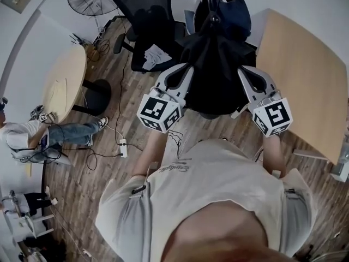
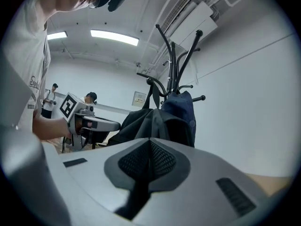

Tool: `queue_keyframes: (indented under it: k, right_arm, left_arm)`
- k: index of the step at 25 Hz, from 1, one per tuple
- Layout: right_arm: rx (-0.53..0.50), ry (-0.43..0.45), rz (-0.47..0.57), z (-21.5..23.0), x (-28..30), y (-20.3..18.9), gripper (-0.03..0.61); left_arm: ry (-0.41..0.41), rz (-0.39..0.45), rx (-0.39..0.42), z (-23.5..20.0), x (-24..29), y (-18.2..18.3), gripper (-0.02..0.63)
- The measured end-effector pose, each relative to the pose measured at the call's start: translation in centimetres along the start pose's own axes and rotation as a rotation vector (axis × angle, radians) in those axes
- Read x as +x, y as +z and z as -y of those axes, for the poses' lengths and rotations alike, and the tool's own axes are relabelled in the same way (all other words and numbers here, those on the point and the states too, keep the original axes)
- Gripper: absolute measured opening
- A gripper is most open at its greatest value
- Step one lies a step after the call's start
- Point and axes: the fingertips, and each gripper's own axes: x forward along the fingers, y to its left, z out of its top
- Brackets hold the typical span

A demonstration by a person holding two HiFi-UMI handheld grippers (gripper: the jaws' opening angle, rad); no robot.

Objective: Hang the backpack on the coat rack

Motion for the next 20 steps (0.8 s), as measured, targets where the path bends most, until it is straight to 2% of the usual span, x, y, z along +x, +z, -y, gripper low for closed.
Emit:
queue_keyframes:
  k: [13, 20]
  right_arm:
    - [0.022, 0.017, -0.013, -0.6, -0.1, -0.8, -0.005]
    - [0.031, 0.005, -0.002, -0.5, 0.0, -1.4, -0.005]
  left_arm:
    - [0.015, 0.012, -0.038, -0.5, 0.3, -0.8, 0.037]
    - [0.029, 0.012, -0.028, -0.6, 0.7, -0.9, 0.035]
